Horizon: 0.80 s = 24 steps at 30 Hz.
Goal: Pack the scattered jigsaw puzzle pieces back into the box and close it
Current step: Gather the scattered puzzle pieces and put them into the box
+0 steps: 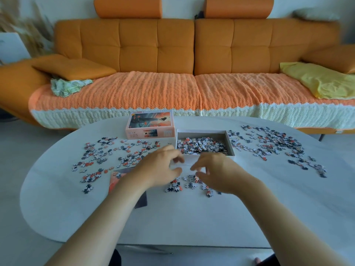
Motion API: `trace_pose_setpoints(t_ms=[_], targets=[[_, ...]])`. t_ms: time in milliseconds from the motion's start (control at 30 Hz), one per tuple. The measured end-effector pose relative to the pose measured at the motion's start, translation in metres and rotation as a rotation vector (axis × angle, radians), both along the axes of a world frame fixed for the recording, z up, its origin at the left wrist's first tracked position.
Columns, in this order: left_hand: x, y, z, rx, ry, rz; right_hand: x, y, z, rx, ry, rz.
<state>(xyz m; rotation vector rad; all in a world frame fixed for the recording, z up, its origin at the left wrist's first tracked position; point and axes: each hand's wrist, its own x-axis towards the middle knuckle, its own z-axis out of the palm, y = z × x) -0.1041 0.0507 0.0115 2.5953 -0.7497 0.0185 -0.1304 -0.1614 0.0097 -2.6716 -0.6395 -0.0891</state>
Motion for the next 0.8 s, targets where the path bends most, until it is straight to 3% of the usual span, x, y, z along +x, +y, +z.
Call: trace_pose_setpoints(t_ms=[133, 300, 400, 500, 600, 800], targets=[[-0.016, 0.018, -0.002, 0.192, 0.264, 0.007, -0.009, 0.009, -0.011, -0.164, 0.09, -0.013], [-0.022, 0.012, -0.011, 0.127, 0.181, 0.02, -0.013, 0.009, -0.006, -0.062, 0.203, -0.017], [-0.02, 0.003, -0.018, 0.054, 0.153, 0.034, -0.01, -0.006, -0.001, -0.033, 0.13, -0.167], [-0.021, -0.008, -0.022, 0.005, 0.142, 0.043, -0.007, -0.024, -0.004, -0.141, 0.056, -0.307], [-0.023, -0.021, -0.023, 0.049, 0.133, 0.056, -0.01, -0.025, -0.014, -0.199, 0.121, -0.264], [-0.027, -0.04, -0.02, 0.078, 0.204, 0.003, -0.01, -0.023, -0.01, -0.119, 0.164, -0.164]])
